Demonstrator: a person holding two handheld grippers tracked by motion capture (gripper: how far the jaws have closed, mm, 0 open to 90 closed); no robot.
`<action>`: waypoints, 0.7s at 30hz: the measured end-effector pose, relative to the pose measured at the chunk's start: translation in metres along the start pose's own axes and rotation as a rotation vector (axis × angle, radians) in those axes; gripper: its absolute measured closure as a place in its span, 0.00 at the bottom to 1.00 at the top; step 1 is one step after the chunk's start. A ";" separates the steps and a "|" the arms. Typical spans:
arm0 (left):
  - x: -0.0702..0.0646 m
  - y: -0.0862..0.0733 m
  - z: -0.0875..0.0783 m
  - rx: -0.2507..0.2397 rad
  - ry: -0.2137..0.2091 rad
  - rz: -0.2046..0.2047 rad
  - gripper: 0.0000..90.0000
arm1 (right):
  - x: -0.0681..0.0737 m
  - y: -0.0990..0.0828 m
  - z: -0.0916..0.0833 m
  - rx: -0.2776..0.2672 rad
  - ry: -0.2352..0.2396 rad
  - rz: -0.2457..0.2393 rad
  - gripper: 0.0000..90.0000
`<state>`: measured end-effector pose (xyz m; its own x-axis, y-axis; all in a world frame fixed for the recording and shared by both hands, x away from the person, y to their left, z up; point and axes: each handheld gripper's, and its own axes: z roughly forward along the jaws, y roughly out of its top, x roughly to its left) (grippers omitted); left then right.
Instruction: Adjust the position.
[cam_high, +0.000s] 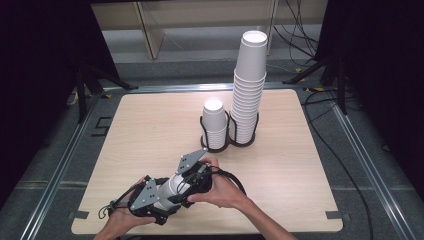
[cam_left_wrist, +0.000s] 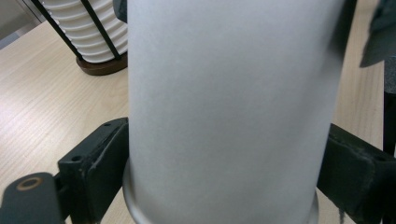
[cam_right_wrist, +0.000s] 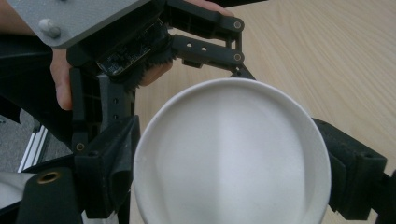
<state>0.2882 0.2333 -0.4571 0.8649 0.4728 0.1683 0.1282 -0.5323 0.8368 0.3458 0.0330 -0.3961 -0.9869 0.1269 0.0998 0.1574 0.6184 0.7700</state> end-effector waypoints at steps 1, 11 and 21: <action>-0.001 0.000 0.001 -0.006 0.003 0.001 0.12 | 0.000 0.000 0.000 0.002 0.003 0.001 0.20; 0.001 -0.003 0.001 -0.072 -0.001 -0.045 0.06 | -0.002 0.000 -0.006 -0.027 0.006 -0.009 0.25; 0.011 -0.003 -0.006 -0.224 -0.016 -0.133 0.07 | -0.011 -0.004 -0.021 -0.141 0.035 0.101 0.26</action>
<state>0.2941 0.2441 -0.4543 0.8556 0.5160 0.0425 0.1321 -0.2969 0.9457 0.3548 0.0130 -0.3874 -0.9673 0.1545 0.2012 0.2518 0.4885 0.8354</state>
